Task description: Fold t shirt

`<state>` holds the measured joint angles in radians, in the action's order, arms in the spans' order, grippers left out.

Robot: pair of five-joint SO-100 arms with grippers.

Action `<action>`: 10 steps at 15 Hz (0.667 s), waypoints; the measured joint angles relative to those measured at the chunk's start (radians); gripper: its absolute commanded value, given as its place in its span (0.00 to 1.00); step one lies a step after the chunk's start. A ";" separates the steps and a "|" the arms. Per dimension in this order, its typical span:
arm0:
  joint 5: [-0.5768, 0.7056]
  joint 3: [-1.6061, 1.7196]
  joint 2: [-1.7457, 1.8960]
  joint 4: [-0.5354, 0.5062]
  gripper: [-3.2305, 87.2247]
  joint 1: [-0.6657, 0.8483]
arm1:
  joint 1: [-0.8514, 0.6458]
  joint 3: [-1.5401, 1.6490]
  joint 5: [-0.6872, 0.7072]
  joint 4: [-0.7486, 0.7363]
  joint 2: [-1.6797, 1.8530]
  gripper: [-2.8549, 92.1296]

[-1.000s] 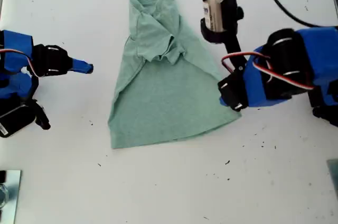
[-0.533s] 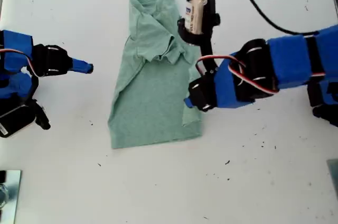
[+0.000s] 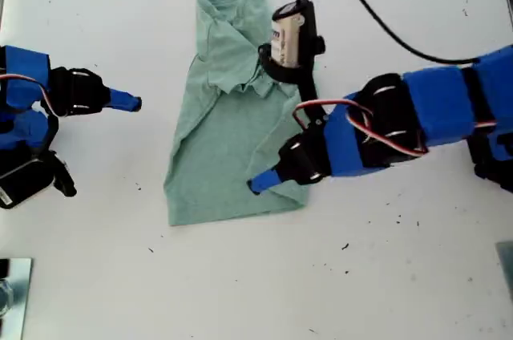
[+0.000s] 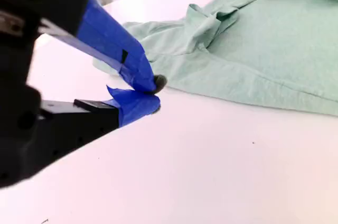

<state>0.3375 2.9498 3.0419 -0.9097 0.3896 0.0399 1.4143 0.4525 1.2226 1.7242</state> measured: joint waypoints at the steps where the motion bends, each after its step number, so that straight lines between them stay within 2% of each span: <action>1: 0.000 0.000 0.000 0.000 0.03 0.000 | -0.006 0.006 0.012 0.094 0.095 0.25; 2: 0.000 0.000 0.000 0.000 0.03 0.000 | -0.041 0.097 0.028 0.149 0.224 0.21; 3: 0.000 0.000 0.000 0.000 0.03 0.000 | -0.107 0.259 0.048 0.158 0.371 0.13; 4: 0.000 0.000 0.000 0.000 0.03 0.000 | -0.176 0.460 0.084 0.138 0.520 0.12; 5: 0.000 0.000 0.000 0.000 0.03 0.000 | -0.230 0.667 0.126 0.098 0.658 0.07; 8: 0.000 0.000 0.000 0.000 0.03 0.000 | -0.359 1.216 0.153 -0.061 0.940 0.06; 10: 0.000 0.000 0.000 0.000 0.03 0.000 | -0.411 1.381 0.170 -0.095 1.051 0.06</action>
<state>0.3375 2.9498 3.0419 -0.9097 0.3896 -0.3712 2.7949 0.6228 1.1275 2.7750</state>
